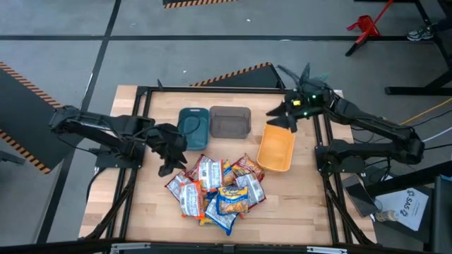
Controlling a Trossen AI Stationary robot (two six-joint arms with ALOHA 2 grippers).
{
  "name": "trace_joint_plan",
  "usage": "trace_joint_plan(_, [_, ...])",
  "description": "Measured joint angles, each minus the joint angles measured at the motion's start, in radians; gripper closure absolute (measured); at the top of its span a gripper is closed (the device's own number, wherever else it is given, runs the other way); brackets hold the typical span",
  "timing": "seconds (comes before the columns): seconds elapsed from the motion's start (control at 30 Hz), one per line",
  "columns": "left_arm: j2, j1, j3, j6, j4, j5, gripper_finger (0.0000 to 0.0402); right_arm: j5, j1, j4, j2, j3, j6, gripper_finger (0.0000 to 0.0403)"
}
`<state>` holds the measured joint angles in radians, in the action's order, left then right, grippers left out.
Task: Sort Maruchan noodles
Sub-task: Put the orange noodle pack into the blue bin
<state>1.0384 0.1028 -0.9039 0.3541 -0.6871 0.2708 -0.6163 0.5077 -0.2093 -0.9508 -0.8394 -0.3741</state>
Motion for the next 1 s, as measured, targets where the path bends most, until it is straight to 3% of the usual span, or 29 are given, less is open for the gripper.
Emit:
trace_joint_plan(0.1, [0.001, -0.021, 0.0, 0.009, 0.062, 0.092, 0.028, -0.015, -0.03, 0.211, 0.001, -0.001, 0.084, 0.0123])
trace_joint_plan(0.2, [-0.016, -0.038, 0.0, 0.02, 0.124, 0.131, 0.0279, 0.038, -0.078, 0.267, -0.004, -0.062, 0.256, 0.0123])
trace_joint_plan(0.37, [-0.038, -0.056, -0.001, 0.025, 0.123, 0.127, 0.0279, 0.161, -0.146, -0.059, -0.066, -0.256, 0.511, 0.0123])
trace_joint_plan(0.6, [-0.014, -0.04, -0.001, -0.033, 0.049, 0.217, 0.0255, 0.301, -0.255, -0.645, -0.254, -0.513, 0.642, 0.0123])
trace_joint_plan(0.73, [0.017, -0.019, -0.001, -0.118, 0.041, 0.217, 0.0229, 0.346, -0.3, -0.773, -0.337, -0.533, 0.641, 0.0123])
trace_joint_plan(1.0, [0.117, -0.016, 0.0, -0.242, 0.039, 0.219, 0.0185, 0.336, -0.335, -0.787, -0.456, -0.52, 0.603, 0.0123])
